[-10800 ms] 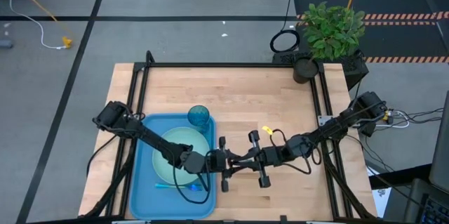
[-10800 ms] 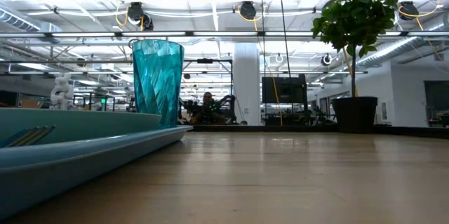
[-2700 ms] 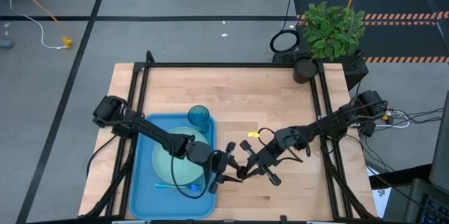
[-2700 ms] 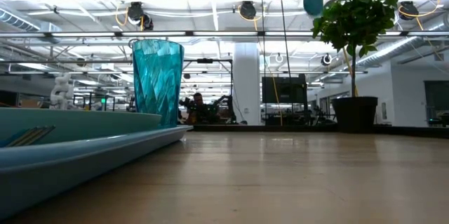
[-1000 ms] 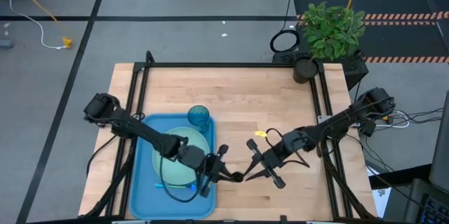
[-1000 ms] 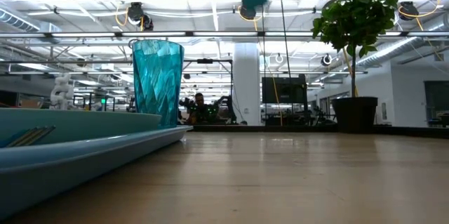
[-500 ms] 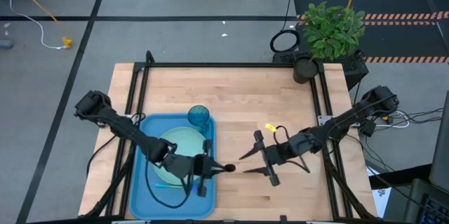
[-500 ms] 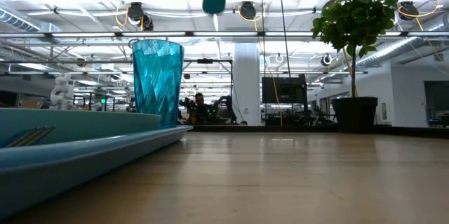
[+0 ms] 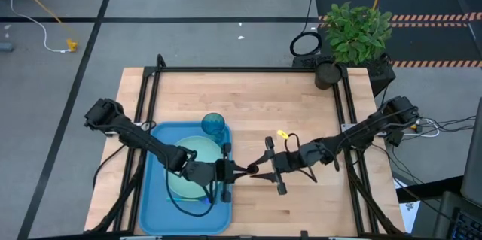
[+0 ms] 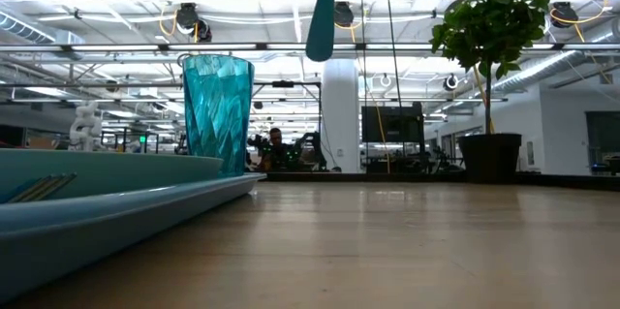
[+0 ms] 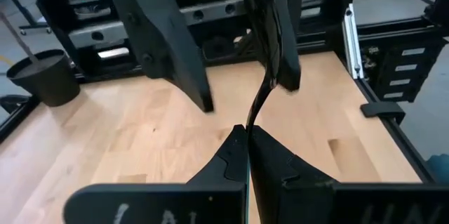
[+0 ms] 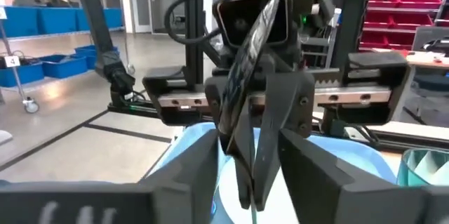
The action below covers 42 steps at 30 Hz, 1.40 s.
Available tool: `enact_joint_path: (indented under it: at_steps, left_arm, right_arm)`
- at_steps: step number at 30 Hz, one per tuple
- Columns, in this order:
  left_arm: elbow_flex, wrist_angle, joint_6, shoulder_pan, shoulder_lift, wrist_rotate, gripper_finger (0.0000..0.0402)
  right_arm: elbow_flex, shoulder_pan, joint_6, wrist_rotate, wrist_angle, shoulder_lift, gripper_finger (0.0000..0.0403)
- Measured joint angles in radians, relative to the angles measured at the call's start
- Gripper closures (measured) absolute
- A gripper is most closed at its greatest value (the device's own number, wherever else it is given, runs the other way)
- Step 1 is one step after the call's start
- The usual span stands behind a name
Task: Pick and place plate/cup/fork/spoon on tray
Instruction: Put the black spoon on the blue tray to the bottom of the blue fork
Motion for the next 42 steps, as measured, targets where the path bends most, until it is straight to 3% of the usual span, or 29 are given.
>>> enact_joint_path:
  at_steps: [6, 9, 13, 16, 21, 30, 42]
  left_arm:
    - [0.000, 0.004, 0.007, 0.005, 0.005, 0.010, 0.0398]
    - [0.000, 0.014, 0.002, 0.015, 0.010, 0.087, 0.0397]
    - [0.000, 0.034, -0.003, 0.028, 0.011, 0.167, 0.0375]
    - [0.000, 0.041, 0.001, 0.030, 0.012, 0.210, 0.0358]
    - [0.000, 0.098, 0.031, 0.048, 0.012, 0.373, 0.0334]
    - [0.000, 0.267, 0.088, 0.095, 0.111, 0.588, 0.0324]
    - [0.000, 0.337, 0.168, 0.111, 0.143, 0.690, 0.0337]
  right_arm:
    - [0.000, -0.006, -0.012, -0.063, 0.024, 0.005, 0.0355]
    - [-0.001, -0.007, -0.025, -0.111, 0.031, 0.006, 0.0394]
    - [-0.001, -0.011, -0.023, -0.147, 0.044, 0.006, 0.0395]
    - [-0.001, -0.025, -0.024, -0.223, 0.045, 0.006, 0.0400]
    - [0.000, -0.043, -0.044, -0.360, 0.054, 0.005, 0.0401]
    - [0.000, -0.050, -0.065, -0.469, 0.076, 0.026, 0.0402]
    - [0.001, -0.067, -0.048, -0.570, 0.119, 0.054, 0.0403]
